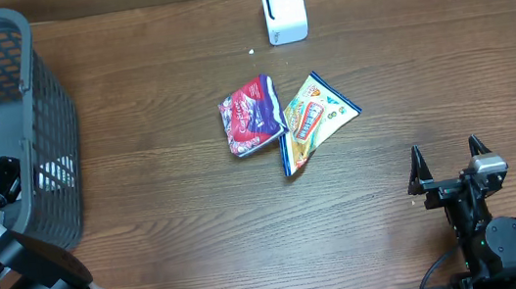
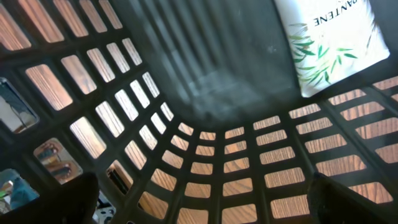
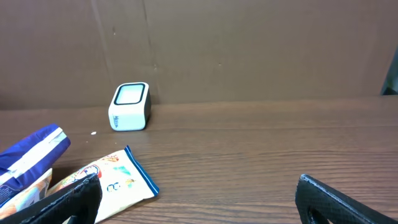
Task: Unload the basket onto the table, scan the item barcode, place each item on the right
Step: 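Grasp the white-green Pantene tube in the basket with the left gripper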
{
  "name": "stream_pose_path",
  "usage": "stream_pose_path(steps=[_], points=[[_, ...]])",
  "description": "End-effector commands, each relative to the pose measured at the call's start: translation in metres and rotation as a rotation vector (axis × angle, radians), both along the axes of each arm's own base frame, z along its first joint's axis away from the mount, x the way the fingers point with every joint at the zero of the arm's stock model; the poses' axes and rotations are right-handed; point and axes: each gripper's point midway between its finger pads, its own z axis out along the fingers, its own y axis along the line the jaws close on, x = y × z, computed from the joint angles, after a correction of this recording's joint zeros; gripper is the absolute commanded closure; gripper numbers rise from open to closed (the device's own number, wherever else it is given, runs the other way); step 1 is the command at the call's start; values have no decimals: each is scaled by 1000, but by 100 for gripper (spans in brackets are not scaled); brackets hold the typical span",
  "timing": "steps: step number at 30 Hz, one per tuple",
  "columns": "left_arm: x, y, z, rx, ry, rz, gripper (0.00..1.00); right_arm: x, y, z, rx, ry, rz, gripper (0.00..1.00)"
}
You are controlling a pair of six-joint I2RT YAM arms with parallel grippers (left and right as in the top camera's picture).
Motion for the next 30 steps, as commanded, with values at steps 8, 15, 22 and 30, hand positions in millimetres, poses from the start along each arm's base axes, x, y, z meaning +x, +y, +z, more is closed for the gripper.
stream_pose_path(steps=[8,15,22,30], points=[[-39,2,36,155,94,84,0,0,-1,-1,-4,-8,-5,0],[-65,5,67,221,30,176,0,0,-1,-1,-4,-7,-5,0],[-86,13,66,198,30,282,0,0,-1,-1,-4,-7,-5,0],[-53,32,64,211,-153,321,0,0,-1,-1,-4,-7,-5,0]])
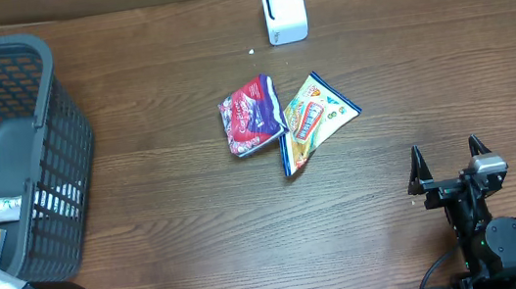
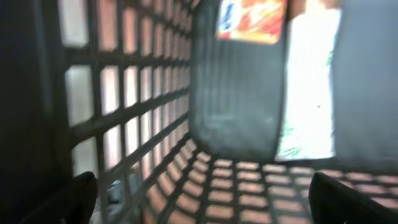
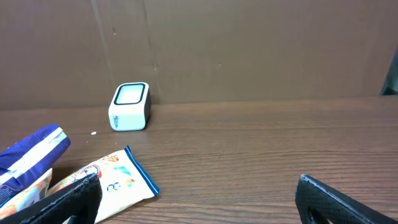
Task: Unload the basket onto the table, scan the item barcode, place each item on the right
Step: 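Grasp the white-green Pantene tube in the basket with the left gripper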
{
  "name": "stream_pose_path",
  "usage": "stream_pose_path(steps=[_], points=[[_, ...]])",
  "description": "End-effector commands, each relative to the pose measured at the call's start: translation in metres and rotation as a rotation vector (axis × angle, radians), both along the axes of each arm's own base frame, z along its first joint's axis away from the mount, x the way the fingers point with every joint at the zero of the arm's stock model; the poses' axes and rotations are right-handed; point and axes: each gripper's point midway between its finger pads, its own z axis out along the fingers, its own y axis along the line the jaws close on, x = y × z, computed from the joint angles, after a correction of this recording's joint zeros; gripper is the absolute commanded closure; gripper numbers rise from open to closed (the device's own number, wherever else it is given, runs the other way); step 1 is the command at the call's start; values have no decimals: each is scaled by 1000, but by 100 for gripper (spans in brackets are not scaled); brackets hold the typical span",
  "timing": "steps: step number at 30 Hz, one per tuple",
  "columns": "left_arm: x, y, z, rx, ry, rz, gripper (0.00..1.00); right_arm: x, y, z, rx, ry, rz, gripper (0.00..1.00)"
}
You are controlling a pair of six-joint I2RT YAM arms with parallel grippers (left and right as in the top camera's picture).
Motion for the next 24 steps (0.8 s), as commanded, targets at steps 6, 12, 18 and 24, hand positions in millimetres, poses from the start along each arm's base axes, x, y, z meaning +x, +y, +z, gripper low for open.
stream_pose_path(steps=[6,12,18,24], points=[[69,9,7,27,-284,-145,0,0,-1,-1,-4,-8,-5,0],[108,2,-5,25,-316,-180,0,0,-1,-1,-4,-8,-5,0],[113,20,-47,15,-216,-57,0,0,-1,-1,-4,-8,-5,0],[119,22,-97,-75,-125,-62,0,0,-1,-1,-4,-8,-5,0]])
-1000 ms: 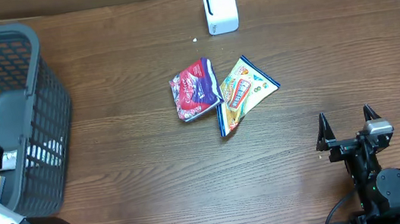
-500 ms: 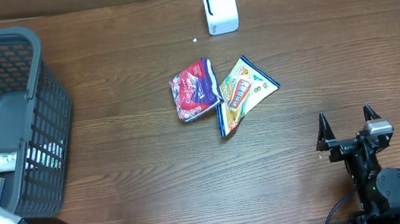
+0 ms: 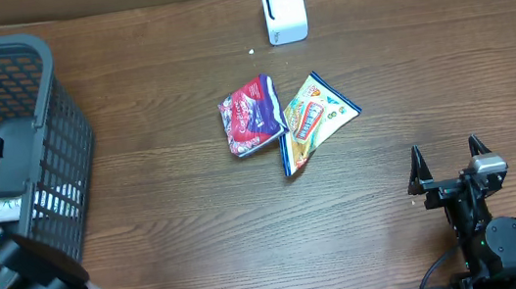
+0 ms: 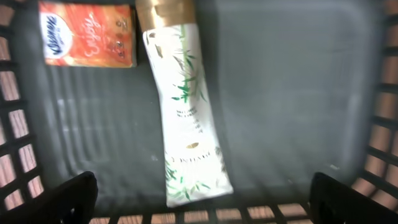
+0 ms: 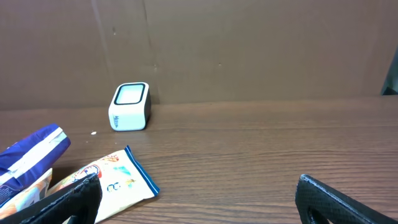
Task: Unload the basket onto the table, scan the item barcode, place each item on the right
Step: 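Grasp the white-green Pantene tube in the basket with the left gripper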
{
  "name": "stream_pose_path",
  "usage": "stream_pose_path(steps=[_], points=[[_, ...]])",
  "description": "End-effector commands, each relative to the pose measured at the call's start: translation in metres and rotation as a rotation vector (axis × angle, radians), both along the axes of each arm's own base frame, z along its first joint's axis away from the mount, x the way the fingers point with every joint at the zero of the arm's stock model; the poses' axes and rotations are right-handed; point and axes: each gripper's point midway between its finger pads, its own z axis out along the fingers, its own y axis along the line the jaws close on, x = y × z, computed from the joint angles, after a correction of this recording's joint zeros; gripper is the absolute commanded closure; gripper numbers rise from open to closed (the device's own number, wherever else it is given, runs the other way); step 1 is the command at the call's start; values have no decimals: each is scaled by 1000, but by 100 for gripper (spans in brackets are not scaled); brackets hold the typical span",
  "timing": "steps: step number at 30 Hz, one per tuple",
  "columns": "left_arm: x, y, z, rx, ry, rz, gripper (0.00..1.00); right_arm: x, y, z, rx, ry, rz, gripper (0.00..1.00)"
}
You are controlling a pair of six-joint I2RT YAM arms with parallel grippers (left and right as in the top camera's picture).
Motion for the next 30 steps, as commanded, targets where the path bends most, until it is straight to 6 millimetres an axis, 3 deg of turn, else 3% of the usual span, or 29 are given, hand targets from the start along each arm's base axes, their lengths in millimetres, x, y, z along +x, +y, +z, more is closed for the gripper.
stream_pose_path(steps=[1,16,25,30], points=[[-3,1,-34,-50,82,12,0,0,-1,-1,-4,-8,-5,0],[1,-8,-102,-197,174,-8,0,0,-1,-1,-4,-8,-5,0],[9,-11,-106,-187,176,-53,0,0,-1,-1,-4,-8,-5,0],[15,-25,-113,-194,192,-89,0,0,-1,-1,-4,-8,-5,0]])
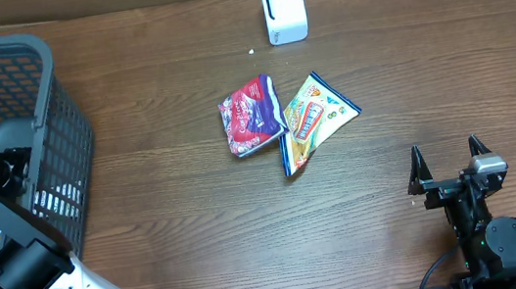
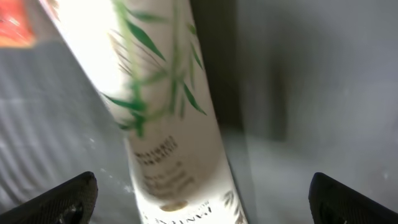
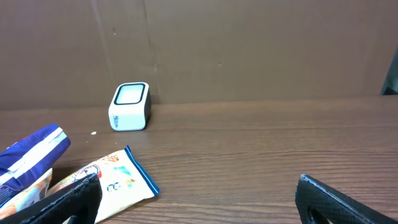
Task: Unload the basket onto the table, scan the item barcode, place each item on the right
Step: 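Grasp the white-green Pantene tube in the basket with the left gripper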
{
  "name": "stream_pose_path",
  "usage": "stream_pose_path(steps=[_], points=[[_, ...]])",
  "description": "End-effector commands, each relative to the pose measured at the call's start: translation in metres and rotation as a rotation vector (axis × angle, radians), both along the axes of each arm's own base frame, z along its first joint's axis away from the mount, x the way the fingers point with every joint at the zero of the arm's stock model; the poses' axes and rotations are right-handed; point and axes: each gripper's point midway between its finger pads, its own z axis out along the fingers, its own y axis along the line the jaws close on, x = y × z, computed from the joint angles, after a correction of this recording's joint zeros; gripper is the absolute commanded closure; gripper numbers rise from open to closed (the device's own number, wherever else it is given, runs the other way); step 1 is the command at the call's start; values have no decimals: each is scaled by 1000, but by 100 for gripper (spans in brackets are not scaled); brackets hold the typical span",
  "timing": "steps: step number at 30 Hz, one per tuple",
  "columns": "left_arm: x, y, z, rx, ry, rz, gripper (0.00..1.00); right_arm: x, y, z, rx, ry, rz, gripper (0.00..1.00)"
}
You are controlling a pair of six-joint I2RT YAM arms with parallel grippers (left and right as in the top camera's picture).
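A white tube printed with green bamboo leaves (image 2: 161, 118) lies on the grey basket floor and fills the left wrist view, blurred and very close. My left gripper (image 2: 203, 200) is open, its dark fingertips (image 2: 71, 200) standing either side of the tube's lower end without touching it. An orange packet (image 2: 12, 22) shows at the top left corner. In the overhead view my left arm reaches into the grey mesh basket (image 1: 47, 111). The white scanner (image 1: 283, 8) stands at the table's far edge. My right gripper (image 1: 448, 163) is open and empty at the front right.
A red-purple packet (image 1: 251, 116) and a yellow blue-edged packet (image 1: 312, 118) lie side by side mid-table; the yellow packet (image 3: 102, 177) is left of my right gripper, the scanner (image 3: 130, 107) beyond. A brown cardboard wall (image 3: 249, 50) backs the table.
My left gripper has come down much closer to the white tube, which now fills the view where its whole length and the orange packet showed before. The right arm has not moved.
My left gripper first faced the basket's mesh wall with the tube's end at the upper right. By the following moment the basket stood a little further right. Then the gripper was open above the whole tube and the orange packet, and now sits close over the tube.
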Motion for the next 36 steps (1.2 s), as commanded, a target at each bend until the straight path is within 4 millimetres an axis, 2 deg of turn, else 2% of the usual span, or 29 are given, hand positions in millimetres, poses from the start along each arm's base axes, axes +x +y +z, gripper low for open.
stream_pose_path(steps=[1,5,10,15,16,19,20,21,25,27,29,30,31,36], points=[[3,-16,-16,-27,34,-53,0,0,-1,-1,-4,-8,-5,0],[0,-18,-26,-20,50,-60,0,0,-1,-1,-4,-8,-5,0],[-13,-15,-41,1,87,-20,0,0,-1,-1,-4,-8,-5,0],[-16,-13,-46,3,87,-12,0,0,-1,-1,-4,-8,-5,0],[-15,-13,-46,4,84,-12,3,0,-1,-1,-4,-8,-5,0],[-15,-12,-46,5,84,-10,25,0,-1,-1,-4,-8,-5,0],[-16,-12,-46,3,85,-10,30,0,-1,-1,-4,-8,-5,0],[-16,-13,-46,3,86,-11,41,0,-1,-1,-4,-8,-5,0],[-16,-13,-43,1,87,-10,71,0,-1,-1,-4,-8,-5,0],[-16,-12,-39,0,89,-10,77,0,-1,-1,-4,-8,-5,0],[-15,-11,-34,0,88,-10,79,0,-1,-1,-4,-8,-5,0],[-13,-10,-28,2,86,-10,92,0,-1,-1,-4,-8,-5,0],[-12,-9,-23,2,85,-10,96,0,-1,-1,-4,-8,-5,0],[-3,-3,10,19,64,-18,96,0,-1,-1,-4,-8,-5,0]])
